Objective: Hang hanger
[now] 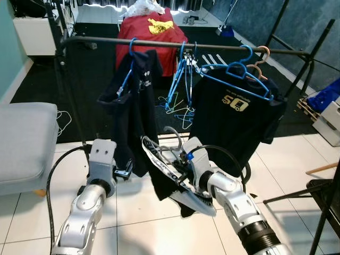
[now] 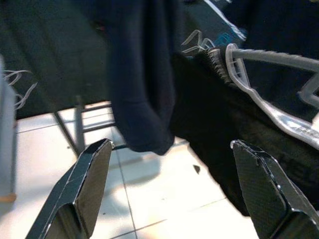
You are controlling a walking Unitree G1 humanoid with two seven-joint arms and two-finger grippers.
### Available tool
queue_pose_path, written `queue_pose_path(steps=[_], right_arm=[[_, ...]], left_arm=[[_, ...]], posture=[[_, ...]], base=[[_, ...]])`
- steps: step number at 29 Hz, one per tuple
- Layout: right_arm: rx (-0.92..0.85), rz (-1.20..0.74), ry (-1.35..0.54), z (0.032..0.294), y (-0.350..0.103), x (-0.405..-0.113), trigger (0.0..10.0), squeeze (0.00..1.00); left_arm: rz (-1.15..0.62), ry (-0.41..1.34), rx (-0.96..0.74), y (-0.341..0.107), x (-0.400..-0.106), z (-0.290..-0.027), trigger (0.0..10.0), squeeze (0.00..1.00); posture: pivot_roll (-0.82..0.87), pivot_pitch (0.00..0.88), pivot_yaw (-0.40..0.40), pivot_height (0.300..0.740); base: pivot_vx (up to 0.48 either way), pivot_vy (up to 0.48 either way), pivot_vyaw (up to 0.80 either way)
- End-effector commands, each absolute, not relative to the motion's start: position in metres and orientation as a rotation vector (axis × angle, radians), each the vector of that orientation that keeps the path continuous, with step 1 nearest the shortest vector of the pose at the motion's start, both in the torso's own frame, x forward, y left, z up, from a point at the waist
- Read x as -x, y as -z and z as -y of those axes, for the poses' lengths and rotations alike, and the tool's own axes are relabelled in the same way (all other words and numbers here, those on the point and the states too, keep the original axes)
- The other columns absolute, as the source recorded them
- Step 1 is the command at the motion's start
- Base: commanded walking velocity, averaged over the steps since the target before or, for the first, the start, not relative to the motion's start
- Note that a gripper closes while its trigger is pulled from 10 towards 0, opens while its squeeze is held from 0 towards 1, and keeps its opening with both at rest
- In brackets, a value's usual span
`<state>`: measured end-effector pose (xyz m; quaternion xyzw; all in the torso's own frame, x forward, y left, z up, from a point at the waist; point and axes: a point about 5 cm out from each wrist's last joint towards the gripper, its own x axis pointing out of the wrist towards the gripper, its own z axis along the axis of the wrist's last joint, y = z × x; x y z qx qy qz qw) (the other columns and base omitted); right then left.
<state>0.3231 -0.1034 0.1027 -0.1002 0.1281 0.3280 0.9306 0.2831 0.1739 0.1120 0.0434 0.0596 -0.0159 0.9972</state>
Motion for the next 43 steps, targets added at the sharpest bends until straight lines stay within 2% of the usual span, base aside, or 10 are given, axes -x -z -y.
queue_pose_path(steps=[1, 5, 6, 7, 13, 15, 22, 32, 38, 43], right_arm=[[0.185, -0.267, -0.663, 0.109, -0.101, -0.323, 10.0, 0.0], [0.157, -0.265, -0.665, 0.111, -0.104, -0.326, 10.0, 0.0], [0.089, -0.235, -0.71, 0.115, -0.111, -0.326, 10.0, 0.0], [0.007, -0.206, -0.787, 0.12, -0.119, -0.324, 10.0, 0.0], [-0.081, -0.175, -0.939, 0.128, -0.132, -0.316, 10.0, 0.0], [-0.105, -0.169, -1.067, 0.133, -0.145, -0.312, 10.0, 0.0], [-0.071, -0.176, -1.159, 0.133, -0.15, -0.311, 10.0, 0.0], [-0.059, -0.152, -1.124, 0.129, -0.151, -0.318, 10.0, 0.0], [-0.062, -0.122, -1.126, 0.121, -0.159, -0.319, 10.0, 0.0], [-0.074, -0.096, -1.131, 0.116, -0.166, -0.32, 10.0, 0.0]], left_arm=[[-0.105, 0.021, -0.095, -0.113, -0.282, -0.177, 10.0, 0.0], [-0.099, -0.003, -0.084, -0.113, -0.281, -0.184, 10.0, 0.0], [-0.089, 0.026, -0.001, -0.116, -0.278, -0.187, 10.0, 1.0], [-0.075, 0.089, 0.089, -0.12, -0.276, -0.187, 10.0, 1.0], [-0.032, 0.238, 0.261, -0.132, -0.272, -0.182, 10.0, 1.0], [-0.006, 0.413, 0.387, -0.147, -0.267, -0.169, 10.0, 1.0], [0.061, 0.541, 0.49, -0.166, -0.26, -0.154, 10.0, 1.0], [0.107, 0.69, 0.447, -0.181, -0.248, -0.135, 10.0, 1.0], [0.058, 0.513, 0.286, -0.166, -0.263, -0.146, 10.0, 1.0], [0.051, 0.432, 0.256, -0.168, -0.266, -0.158, 10.0, 1.0]], posture=[[0.07, 0.036, -0.105, 0.74], [0.06, 0.035, -0.103, 0.74], [0.06, 0.026, -0.086, 0.74], [0.03, 0.013, -0.061, 0.74], [0.02, 0.022, -0.059, 0.74], [0.03, 0.037, -0.058, 0.74], [0.03, 0.038, -0.056, 0.74], [0.04, 0.06, -0.063, 0.74], [0.03, 0.064, -0.051, 0.74], [0.03, 0.059, -0.05, 0.74]], base=[[0.0, 0.0, 0.0], [0.0, 0.0, 0.0], [0.0, 0.0, 0.0], [0.0, 0.0, 0.0], [0.0, 0.0, 0.0], [0.0, 0.0, 0.0], [0.0, 0.0, 0.0], [0.0, 0.0, 0.0], [0.0, 0.0, 0.0], [0.0, 0.0, 0.0]])
